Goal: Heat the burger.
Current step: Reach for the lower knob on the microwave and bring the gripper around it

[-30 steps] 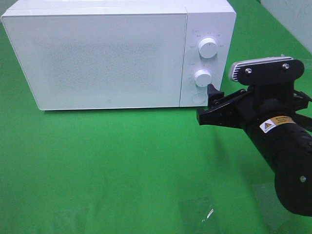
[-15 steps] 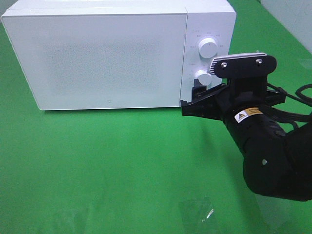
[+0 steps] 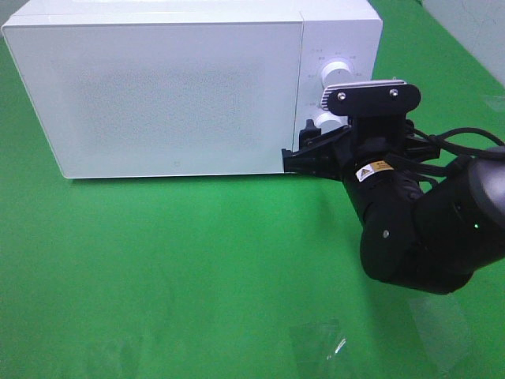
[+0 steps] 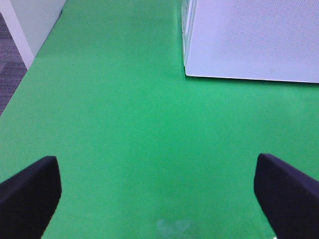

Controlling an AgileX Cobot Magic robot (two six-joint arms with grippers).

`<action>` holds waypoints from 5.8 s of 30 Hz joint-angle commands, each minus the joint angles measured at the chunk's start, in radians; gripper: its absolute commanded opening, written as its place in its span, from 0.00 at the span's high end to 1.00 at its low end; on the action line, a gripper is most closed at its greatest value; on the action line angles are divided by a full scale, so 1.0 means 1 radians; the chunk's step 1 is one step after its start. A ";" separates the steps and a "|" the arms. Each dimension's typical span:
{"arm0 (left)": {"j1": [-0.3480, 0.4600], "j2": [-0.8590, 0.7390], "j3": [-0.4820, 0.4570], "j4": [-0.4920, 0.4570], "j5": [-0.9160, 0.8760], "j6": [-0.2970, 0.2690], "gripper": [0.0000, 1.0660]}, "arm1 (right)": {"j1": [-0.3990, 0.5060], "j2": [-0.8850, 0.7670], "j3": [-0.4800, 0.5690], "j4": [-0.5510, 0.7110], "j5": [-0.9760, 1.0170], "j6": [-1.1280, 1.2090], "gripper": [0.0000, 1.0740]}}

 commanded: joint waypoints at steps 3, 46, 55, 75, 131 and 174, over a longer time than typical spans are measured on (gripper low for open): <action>0.003 -0.016 0.000 0.000 -0.014 0.003 0.05 | -0.035 0.008 -0.037 -0.037 -0.027 0.012 0.29; 0.003 -0.016 0.000 0.000 -0.014 0.003 0.05 | -0.129 0.216 -0.199 -0.151 0.046 0.087 0.29; 0.003 -0.016 0.000 0.000 -0.014 0.003 0.05 | -0.129 0.212 -0.199 -0.149 0.007 0.083 0.29; 0.003 -0.016 0.000 0.000 -0.014 0.003 0.05 | -0.129 0.186 -0.199 -0.144 -0.048 0.046 0.36; 0.003 -0.016 0.000 0.000 -0.014 0.003 0.05 | -0.126 0.186 -0.199 -0.302 -0.226 1.850 0.95; 0.003 -0.016 0.000 0.000 -0.014 0.003 0.05 | -0.126 0.186 -0.196 -0.148 -0.226 1.705 0.46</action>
